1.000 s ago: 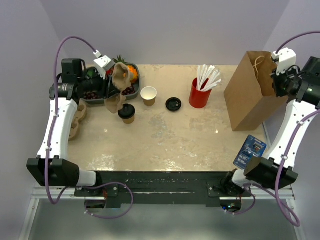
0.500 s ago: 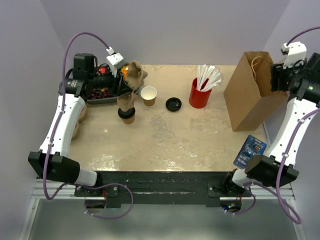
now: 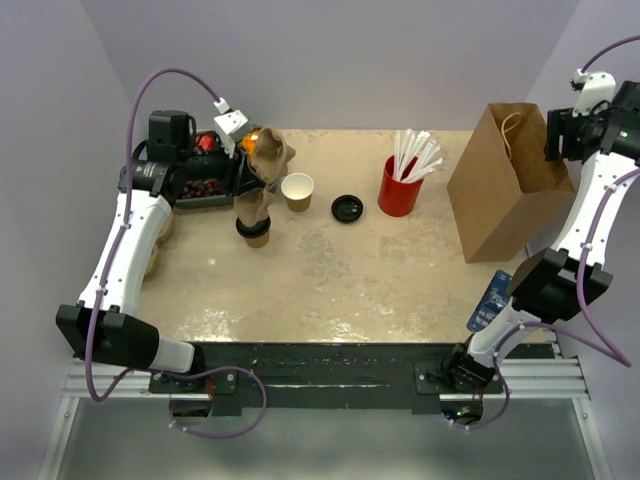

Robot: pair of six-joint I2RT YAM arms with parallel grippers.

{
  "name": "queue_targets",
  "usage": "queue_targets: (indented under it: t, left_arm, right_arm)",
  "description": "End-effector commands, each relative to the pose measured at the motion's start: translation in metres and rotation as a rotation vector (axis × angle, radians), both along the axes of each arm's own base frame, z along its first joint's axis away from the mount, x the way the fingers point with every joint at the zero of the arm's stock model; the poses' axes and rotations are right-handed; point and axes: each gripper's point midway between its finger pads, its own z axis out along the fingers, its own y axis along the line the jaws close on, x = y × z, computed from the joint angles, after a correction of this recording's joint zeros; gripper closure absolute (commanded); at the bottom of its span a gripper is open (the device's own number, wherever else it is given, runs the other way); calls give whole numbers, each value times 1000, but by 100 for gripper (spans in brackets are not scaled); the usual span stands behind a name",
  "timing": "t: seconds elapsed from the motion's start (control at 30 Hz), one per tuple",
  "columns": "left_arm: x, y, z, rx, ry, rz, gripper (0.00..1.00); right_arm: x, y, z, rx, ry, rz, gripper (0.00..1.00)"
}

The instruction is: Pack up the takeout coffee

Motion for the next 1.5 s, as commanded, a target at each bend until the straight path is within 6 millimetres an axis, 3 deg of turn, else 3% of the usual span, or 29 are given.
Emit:
queue_targets:
  t: [0.0,0.13,0.23,0.37,0.4,0.53,0.7,0.77,0.8,0.83,0.87,0.9,0.97,1.0,1.07,1.13,1.27,1.47]
  left_arm:
    - [-5,-3,14,-9,-61,-15,100]
    - [-3,-2,15,0,-66,-17,100]
    - [-1,-3,16,1,-68,-20,100]
    - [1,-4,17,-5,-63,-27,100]
    - [2,-5,16,-6,-62,-28,100]
    - [3,-9,17,-21,-57,-49,100]
    - [-1,-20,22,-25,-77,-104,100]
    - [-5,-30,24,-20,-85,-142,100]
    - [-6,-33,25,-18,-91,-155,100]
    - [-9,-39,27,-16,-95,-180,100]
    - [-10,-43,30,-16,-103,-192,100]
    - [-11,-46,31,-16,-106,-202,100]
    - [-14,-56,37,-14,-129,-235,100]
    - [-15,-58,40,-13,-138,-242,100]
    - [-15,-66,46,-12,-158,-262,100]
    - [-15,-72,50,-7,-169,-274,100]
    - [-16,-80,56,-11,-178,-284,100]
    - [-29,-92,64,-17,-202,-310,100]
  right_arm:
    - [4,-2,13,-8,-30,-9,29]
    - [11,-3,-10,34,21,-4,32]
    - [9,3,-17,63,41,23,43]
    - [4,12,-21,75,50,60,68]
    - [3,14,-24,73,60,76,82]
    - [-8,25,-16,52,57,134,100]
    - [-37,60,23,-76,-36,298,100]
    - [-49,75,30,-119,-47,353,100]
    - [-55,83,22,-138,-33,403,100]
    - [-67,97,34,-178,-58,433,100]
    - [-73,104,33,-199,-57,457,100]
    - [-77,111,20,-216,-28,495,100]
    - [-92,136,24,-276,-39,557,100]
    - [-97,144,11,-286,-14,583,100]
    - [-110,165,9,-319,-23,638,100]
    - [-118,179,-5,-311,-2,687,100]
    - [-138,190,-14,-312,19,723,100]
    - [-148,205,-27,-269,20,778,100]
